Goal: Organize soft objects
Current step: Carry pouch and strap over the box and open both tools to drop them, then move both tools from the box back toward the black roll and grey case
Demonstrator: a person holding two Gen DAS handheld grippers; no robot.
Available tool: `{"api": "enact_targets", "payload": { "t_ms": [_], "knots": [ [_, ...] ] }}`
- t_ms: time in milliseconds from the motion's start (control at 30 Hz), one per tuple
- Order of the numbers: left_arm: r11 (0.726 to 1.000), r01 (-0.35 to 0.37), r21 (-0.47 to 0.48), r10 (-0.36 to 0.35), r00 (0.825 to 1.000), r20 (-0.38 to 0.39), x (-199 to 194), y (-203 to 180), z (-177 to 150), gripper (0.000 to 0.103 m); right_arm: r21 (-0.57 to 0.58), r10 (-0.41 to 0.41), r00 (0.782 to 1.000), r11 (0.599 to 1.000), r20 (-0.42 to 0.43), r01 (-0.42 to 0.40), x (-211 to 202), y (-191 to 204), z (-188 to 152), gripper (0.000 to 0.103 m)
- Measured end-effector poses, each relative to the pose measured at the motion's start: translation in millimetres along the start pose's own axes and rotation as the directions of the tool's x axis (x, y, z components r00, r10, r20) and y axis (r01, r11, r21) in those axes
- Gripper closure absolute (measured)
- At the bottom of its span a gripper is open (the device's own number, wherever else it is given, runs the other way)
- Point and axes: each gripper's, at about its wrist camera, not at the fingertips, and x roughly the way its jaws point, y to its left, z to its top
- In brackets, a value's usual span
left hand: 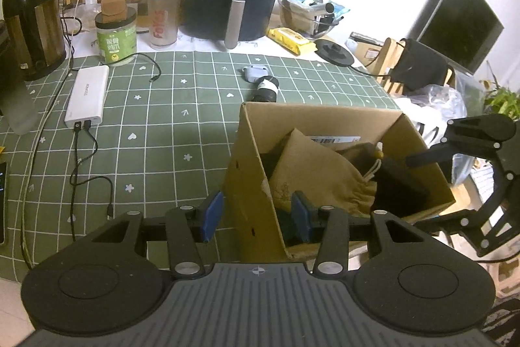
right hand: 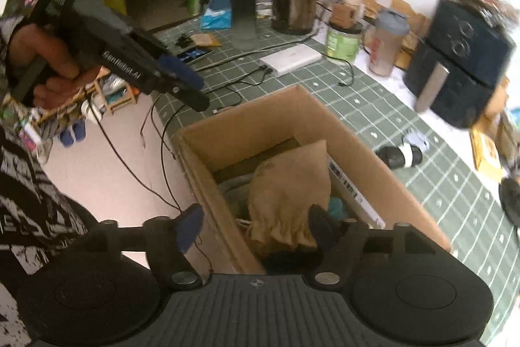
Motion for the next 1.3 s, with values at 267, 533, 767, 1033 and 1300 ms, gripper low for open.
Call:
{"api": "enact_targets", "payload": {
  "t_ms": [267,533,767,1033,1300],
  "knots": [
    [1.000,0.002,0.019,-0.002,1.000,-0.001,3.5,-8.8,3.4,0.058,0.284,-0.016,0.999,0.959,0.034,0.006,-9.4,-26.5,-11.5,0.014],
    [0.999,-0.004,0.041,0.003,1.000,0.003,7.8,-18.5,10.7,0.058,0.422,-0.087,0.995,0.905,0.042,0.062,-16.4,-38.4,-18.6,0.000],
    [0.998,-0.020,0.051,0.019,1.000,0.006,13.2,-25.5,21.7,0.058,0.502,-0.191,0.982,0.850,0.005,0.162,-22.9,-52.7,-22.9,0.000],
    [0.996,-0.079,0.046,0.080,0.997,-0.007,22.3,-30.7,34.2,0.057,0.560,-0.280,0.959,0.789,-0.040,0.254,-29.4,-77.8,-37.4,0.000],
    [0.988,-0.150,0.025,0.150,0.989,-0.013,30.4,-32.5,45.4,0.038,0.599,-0.336,0.938,0.735,-0.087,0.319,-28.6,-104.4,-50.0,0.000]
  ]
}}
